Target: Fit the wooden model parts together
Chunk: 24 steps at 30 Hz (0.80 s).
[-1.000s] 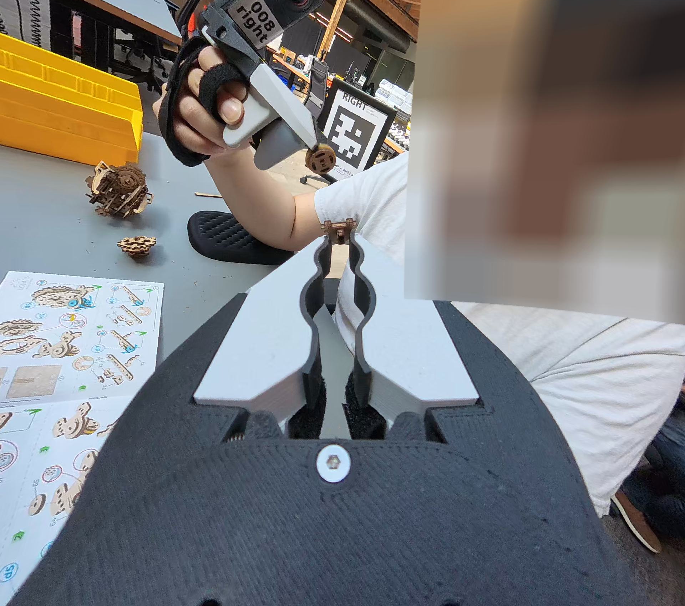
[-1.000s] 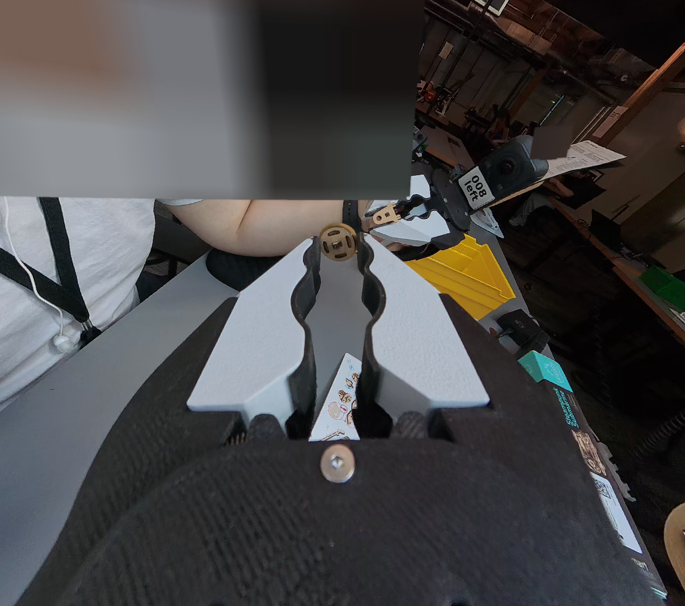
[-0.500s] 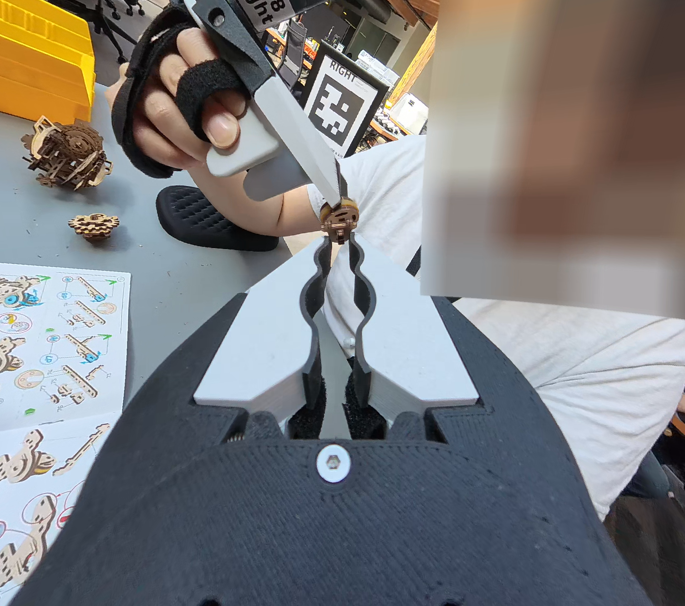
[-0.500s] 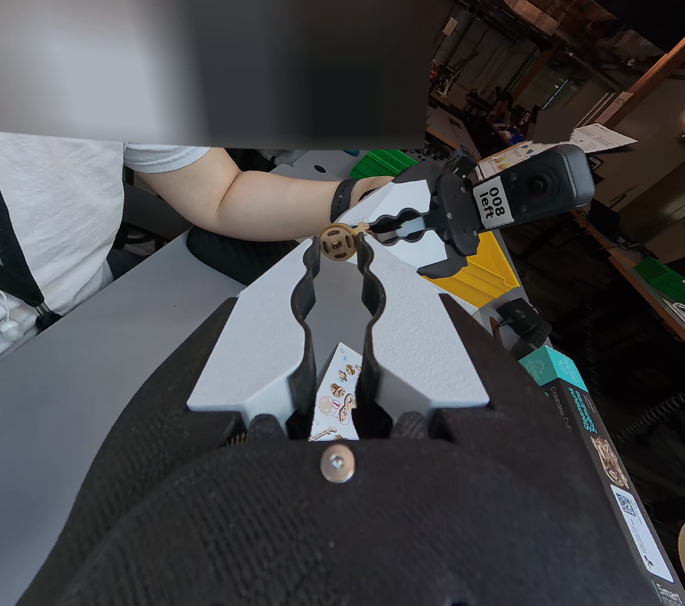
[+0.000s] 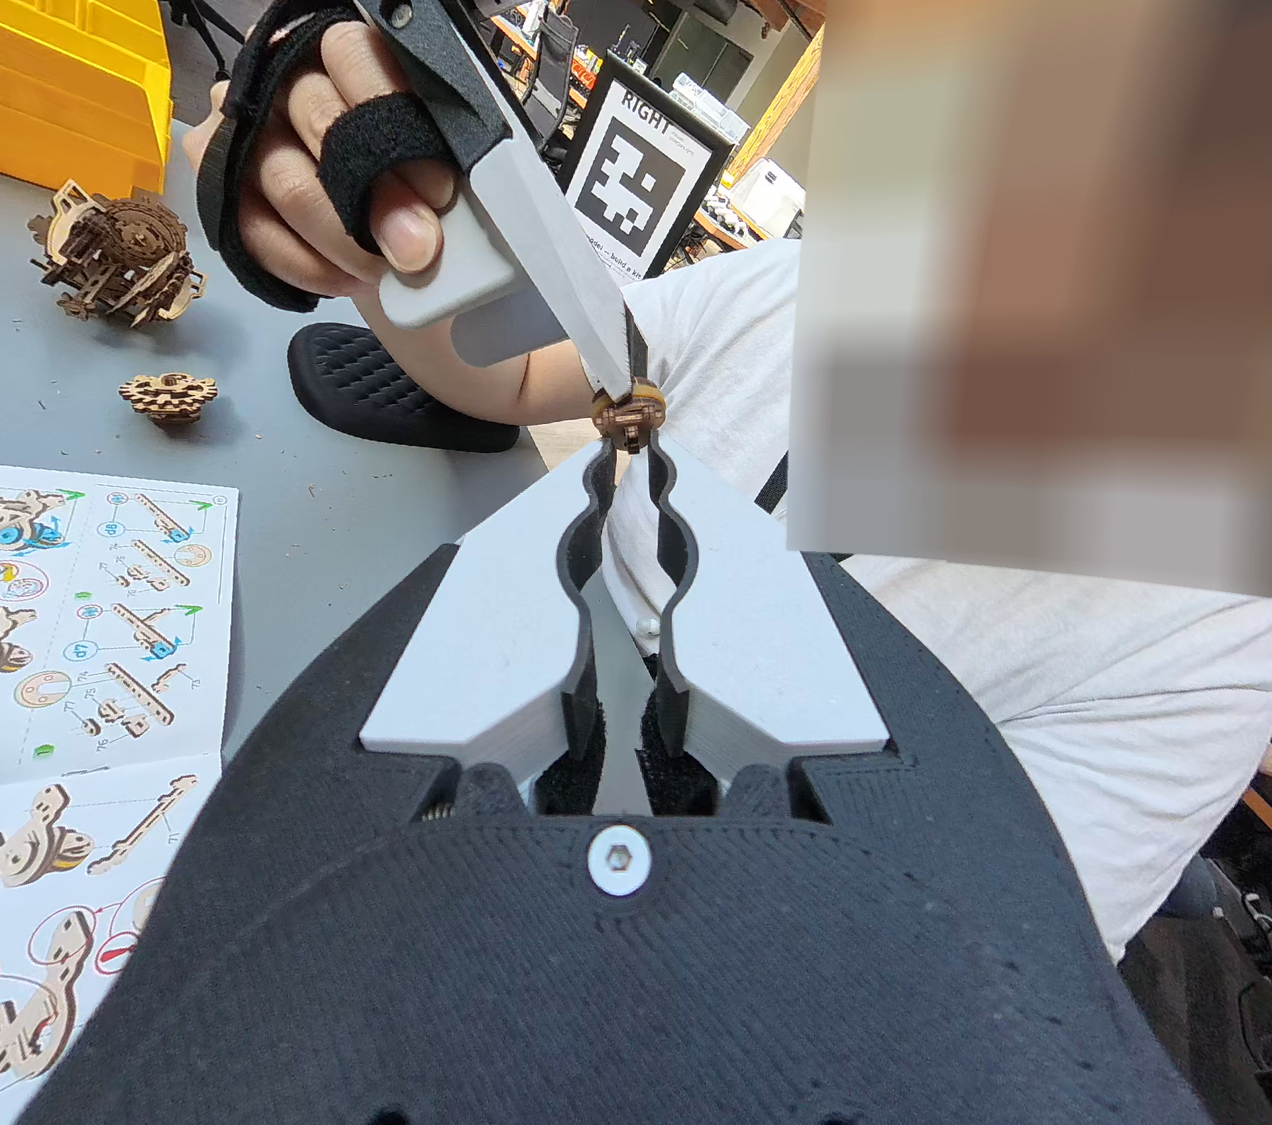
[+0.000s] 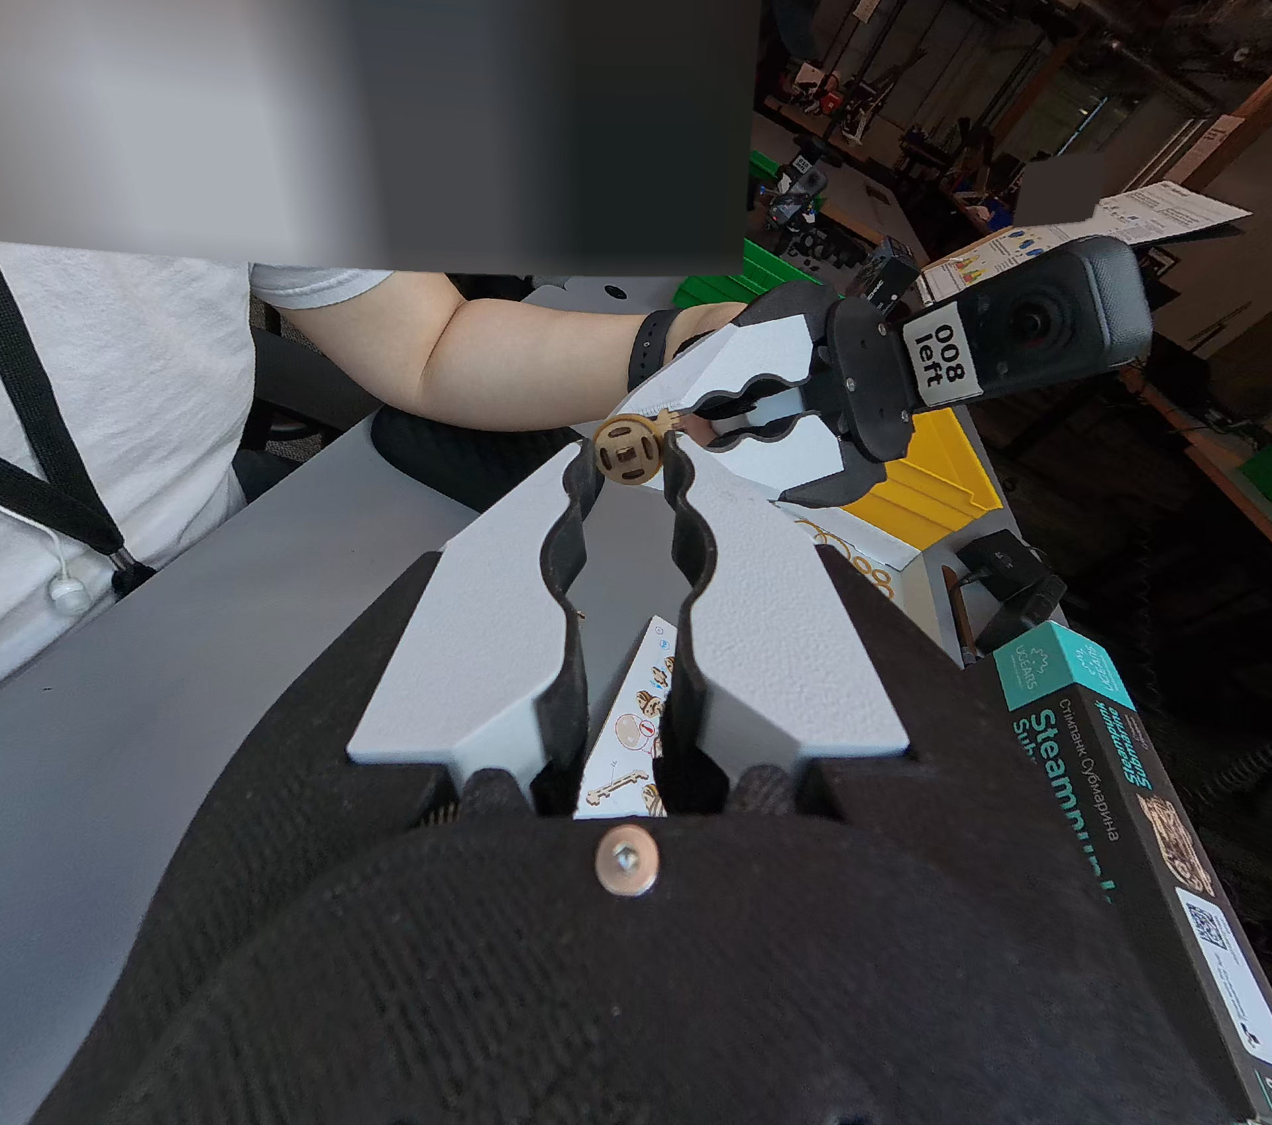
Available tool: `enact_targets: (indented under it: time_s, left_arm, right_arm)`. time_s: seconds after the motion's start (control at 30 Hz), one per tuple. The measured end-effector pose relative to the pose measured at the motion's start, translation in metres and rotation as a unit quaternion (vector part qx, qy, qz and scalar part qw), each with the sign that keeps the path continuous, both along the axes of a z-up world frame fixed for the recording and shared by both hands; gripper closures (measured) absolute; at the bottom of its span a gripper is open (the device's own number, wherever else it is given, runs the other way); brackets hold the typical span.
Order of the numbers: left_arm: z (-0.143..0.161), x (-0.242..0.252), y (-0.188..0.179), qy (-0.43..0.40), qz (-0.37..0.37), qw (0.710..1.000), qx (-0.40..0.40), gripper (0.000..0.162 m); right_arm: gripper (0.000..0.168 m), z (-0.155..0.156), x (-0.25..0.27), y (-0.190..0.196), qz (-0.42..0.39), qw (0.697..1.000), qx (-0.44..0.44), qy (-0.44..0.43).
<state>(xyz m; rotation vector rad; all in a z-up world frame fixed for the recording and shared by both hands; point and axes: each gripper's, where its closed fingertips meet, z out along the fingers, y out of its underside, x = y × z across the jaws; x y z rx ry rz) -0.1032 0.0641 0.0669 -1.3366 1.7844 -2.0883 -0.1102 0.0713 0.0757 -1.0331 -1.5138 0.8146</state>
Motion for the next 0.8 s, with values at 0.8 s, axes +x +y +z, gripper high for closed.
enact_targets:
  time_s: [0.8]
  left_arm:
    - [0.0043, 0.0049, -0.0015, 0.012, 0.010, 1.000, -0.025, 0.155]
  right_arm:
    - [0.149, 0.0048, 0.0052, -0.0013, 0.013, 1.000, -0.022, 0.014]
